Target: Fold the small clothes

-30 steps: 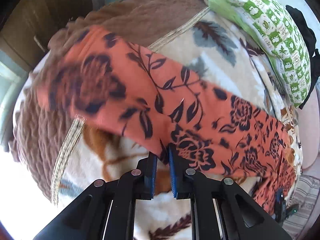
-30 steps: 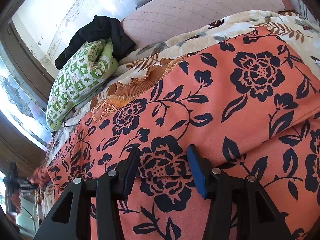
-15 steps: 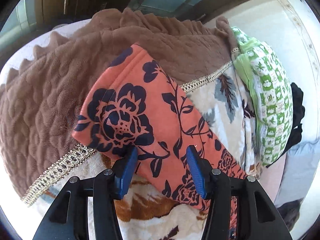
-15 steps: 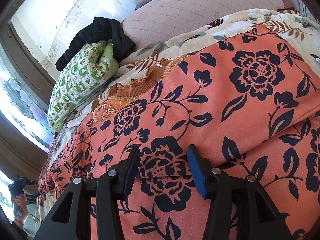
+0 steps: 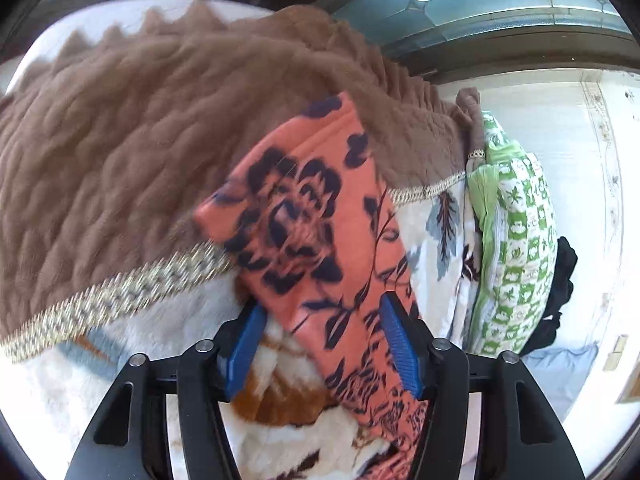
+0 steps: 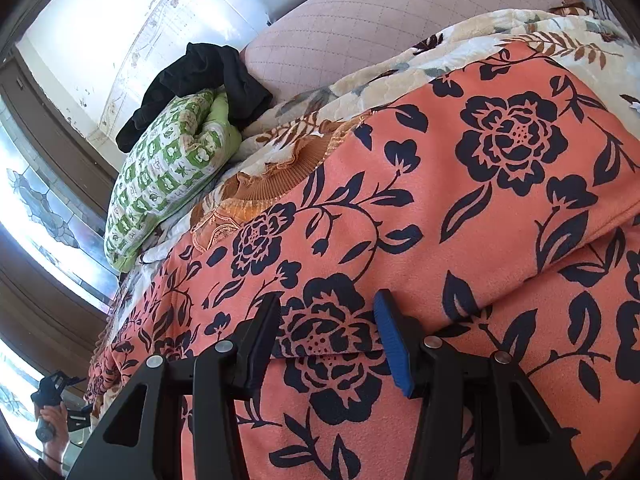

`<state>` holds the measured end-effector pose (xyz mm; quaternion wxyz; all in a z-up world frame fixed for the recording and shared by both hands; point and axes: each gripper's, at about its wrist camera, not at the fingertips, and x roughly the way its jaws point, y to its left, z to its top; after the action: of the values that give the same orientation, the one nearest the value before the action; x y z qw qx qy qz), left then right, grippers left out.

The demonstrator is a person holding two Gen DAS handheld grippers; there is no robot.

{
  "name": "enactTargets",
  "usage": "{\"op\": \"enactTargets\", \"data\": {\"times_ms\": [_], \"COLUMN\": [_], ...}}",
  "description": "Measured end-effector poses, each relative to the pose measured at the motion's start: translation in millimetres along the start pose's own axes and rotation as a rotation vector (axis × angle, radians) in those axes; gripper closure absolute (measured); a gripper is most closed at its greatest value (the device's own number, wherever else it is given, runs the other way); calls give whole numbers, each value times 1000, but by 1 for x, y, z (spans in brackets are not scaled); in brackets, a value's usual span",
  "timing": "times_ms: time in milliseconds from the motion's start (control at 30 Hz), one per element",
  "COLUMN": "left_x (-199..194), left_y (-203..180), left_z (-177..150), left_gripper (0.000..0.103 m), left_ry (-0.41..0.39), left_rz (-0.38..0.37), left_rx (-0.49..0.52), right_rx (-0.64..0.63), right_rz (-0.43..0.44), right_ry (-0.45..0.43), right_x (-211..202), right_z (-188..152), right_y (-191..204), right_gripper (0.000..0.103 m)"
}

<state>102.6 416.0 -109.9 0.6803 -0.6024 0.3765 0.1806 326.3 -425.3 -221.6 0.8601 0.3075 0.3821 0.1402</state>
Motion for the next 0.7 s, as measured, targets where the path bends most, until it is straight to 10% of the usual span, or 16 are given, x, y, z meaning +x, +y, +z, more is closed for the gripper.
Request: {"op": "enactTargets", "data": {"times_ms": [67,167,400,700], "left_x": [4,8,-15,1], "left_y": [-11,-21,-61,-188], "left_z": [5,1,-48,-185], "left_gripper": [46,97,99,99], "left_ry": [-28,-10,-53,93], "left_rz": [39,11,5,-134], "left_rx": [36,80,237,622], "right_rx": [0,3,14,29], "right_rz": [1,3,16,37], "right_ry": [0,-1,-4,-10], "right_x": [0,0,0,-1], "right_z": [0,0,0,0], "right_y": [0,0,-1,-4], "right_gripper": [52,52,52,52]}}
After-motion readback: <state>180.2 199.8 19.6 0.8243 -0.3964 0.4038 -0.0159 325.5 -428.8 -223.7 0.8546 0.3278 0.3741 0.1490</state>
